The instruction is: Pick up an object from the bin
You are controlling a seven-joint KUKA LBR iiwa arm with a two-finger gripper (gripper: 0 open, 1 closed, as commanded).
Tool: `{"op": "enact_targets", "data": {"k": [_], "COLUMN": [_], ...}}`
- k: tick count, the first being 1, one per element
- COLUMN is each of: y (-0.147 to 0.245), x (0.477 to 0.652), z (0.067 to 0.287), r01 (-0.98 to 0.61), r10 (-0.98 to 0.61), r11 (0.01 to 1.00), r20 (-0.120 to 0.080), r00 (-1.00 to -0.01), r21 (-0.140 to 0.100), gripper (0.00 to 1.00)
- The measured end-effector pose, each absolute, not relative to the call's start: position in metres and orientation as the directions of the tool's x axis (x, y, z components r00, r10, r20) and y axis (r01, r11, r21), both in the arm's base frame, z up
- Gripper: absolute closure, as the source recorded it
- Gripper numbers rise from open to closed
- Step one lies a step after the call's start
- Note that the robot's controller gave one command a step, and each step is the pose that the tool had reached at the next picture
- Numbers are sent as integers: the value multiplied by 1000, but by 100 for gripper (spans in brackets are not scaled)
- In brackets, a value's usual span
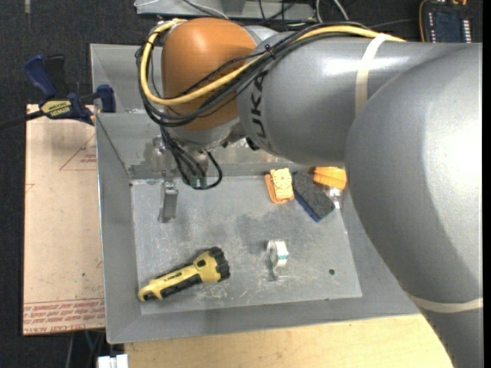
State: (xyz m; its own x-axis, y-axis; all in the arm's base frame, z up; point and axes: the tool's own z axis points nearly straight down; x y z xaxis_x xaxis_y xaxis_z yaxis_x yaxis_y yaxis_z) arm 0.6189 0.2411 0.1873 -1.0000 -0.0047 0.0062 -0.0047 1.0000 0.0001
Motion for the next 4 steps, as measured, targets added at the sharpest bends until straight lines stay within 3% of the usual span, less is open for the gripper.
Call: {"op": "enact_targets", "data": {"k": [1, 2, 3, 4], "y": [240, 216, 218, 190], "x": [621, 522, 539, 506], "z": [192, 76, 150, 100], "r01": [-1, -335, -391, -547], "r10": [-1, -335, -391, -547], "r11": [1000, 942, 921, 837], "r20": [-2, -7, -13, 0], "r00": [-1000, -942, -920, -837], "r21": [2, 6, 1, 9], "gripper": [0, 0, 0, 0]}}
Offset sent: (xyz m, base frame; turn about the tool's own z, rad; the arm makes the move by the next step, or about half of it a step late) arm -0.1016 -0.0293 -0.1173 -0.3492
